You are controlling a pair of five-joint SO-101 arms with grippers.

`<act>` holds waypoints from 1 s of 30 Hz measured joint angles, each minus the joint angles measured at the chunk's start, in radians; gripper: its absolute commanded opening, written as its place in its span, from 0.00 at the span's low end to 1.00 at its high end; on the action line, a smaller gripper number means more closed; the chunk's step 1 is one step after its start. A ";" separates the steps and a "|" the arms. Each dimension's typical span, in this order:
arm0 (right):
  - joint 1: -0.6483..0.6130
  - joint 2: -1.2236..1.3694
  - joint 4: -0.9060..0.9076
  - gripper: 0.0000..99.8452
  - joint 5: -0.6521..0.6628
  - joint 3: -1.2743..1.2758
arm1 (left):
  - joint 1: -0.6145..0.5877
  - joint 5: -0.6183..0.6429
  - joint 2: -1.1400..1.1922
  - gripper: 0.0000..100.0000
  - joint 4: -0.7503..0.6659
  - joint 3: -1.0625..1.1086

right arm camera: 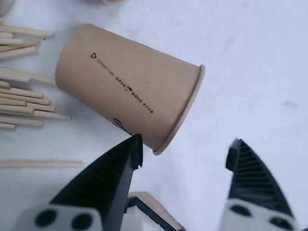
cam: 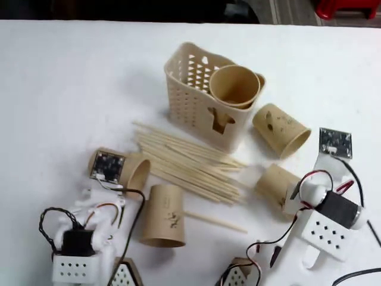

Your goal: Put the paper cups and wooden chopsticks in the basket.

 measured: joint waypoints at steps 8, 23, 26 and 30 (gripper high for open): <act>-0.002 0.048 -0.063 0.26 -0.017 0.072 | 0.000 0.000 0.000 0.02 0.000 0.000; -0.149 0.186 -0.215 0.03 -0.041 0.072 | 0.000 0.000 0.000 0.02 0.000 0.000; -0.146 0.129 -0.215 0.02 0.012 0.072 | 0.000 0.000 0.000 0.02 0.000 0.000; -0.149 0.057 -0.215 0.02 0.035 0.072 | 0.000 0.000 0.000 0.02 0.000 0.000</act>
